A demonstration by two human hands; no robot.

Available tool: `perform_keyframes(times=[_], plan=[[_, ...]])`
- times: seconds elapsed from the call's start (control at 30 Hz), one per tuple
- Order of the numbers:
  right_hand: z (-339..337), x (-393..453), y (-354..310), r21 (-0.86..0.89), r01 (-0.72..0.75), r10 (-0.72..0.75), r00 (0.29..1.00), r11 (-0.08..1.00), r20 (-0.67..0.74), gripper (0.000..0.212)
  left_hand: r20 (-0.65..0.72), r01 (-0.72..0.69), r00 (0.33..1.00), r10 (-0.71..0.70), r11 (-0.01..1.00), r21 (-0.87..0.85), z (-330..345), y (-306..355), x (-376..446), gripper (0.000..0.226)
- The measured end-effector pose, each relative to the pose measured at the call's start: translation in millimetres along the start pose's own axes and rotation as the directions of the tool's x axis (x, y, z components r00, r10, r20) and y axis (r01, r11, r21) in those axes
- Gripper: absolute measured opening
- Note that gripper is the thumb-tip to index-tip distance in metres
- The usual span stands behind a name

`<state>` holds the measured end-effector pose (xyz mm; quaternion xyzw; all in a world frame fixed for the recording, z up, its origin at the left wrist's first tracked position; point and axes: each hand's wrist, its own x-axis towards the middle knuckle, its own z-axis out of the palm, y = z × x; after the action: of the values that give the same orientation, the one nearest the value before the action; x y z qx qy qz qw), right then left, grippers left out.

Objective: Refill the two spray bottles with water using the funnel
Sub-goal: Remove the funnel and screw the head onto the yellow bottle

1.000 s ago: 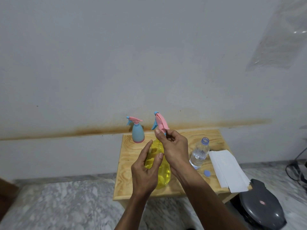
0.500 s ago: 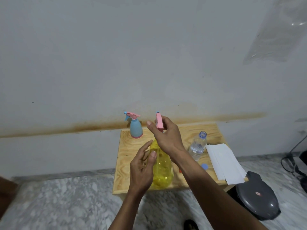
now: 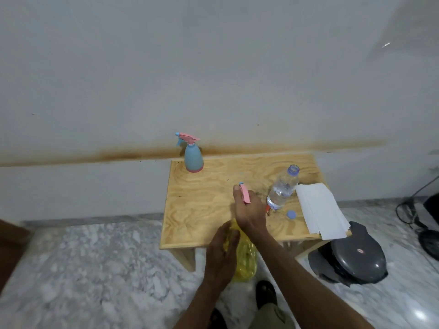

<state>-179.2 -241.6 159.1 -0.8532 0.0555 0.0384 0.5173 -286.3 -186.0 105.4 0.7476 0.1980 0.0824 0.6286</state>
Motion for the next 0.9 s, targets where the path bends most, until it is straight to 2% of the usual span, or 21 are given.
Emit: perform_keyframes(times=[0.1, 0.2, 0.23, 0.43, 0.57, 0.77, 0.9], plan=[[9, -2, 29, -0.075, -0.064, 0.068, 0.996, 0.995, 0.06, 0.053, -0.015, 0.062, 0.998, -0.061, 0.997, 0.054, 12, -22, -12, 0.026], [12, -4, 46, -0.143, -0.052, 0.067, 0.992, 0.988, 0.107, 0.054, -0.058, 0.086, 0.995, -0.081, 0.991, 0.1, 22, -41, -20, 0.056], [12, -4, 50, -0.15, -0.059, 0.079, 0.989, 0.987, 0.127, 0.057, -0.068, 0.091, 0.994, -0.084, 0.99, 0.109, 24, -44, -22, 0.058], [7, -5, 58, -0.172, -0.073, 0.103, 0.979, 0.982, 0.177, 0.057, -0.091, 0.108, 0.991, -0.097, 0.986, 0.129, 29, -49, -28, 0.056], [5, -5, 65, -0.22, -0.079, 0.115, 0.981, 0.972, 0.154, 0.058, -0.088, 0.092, 0.993, -0.081, 0.987, 0.13, 32, -47, -34, 0.052], [-1, -8, 70, -0.236, -0.084, 0.126, 0.978, 0.968, 0.166, 0.056, -0.083, 0.083, 0.994, -0.071, 0.985, 0.154, 35, -45, -39, 0.017], [-3, -9, 66, -0.227, -0.088, 0.139, 0.965, 0.97, 0.223, 0.053, -0.101, 0.056, 0.994, -0.041, 0.987, 0.149, 35, -46, -41, 0.024]])
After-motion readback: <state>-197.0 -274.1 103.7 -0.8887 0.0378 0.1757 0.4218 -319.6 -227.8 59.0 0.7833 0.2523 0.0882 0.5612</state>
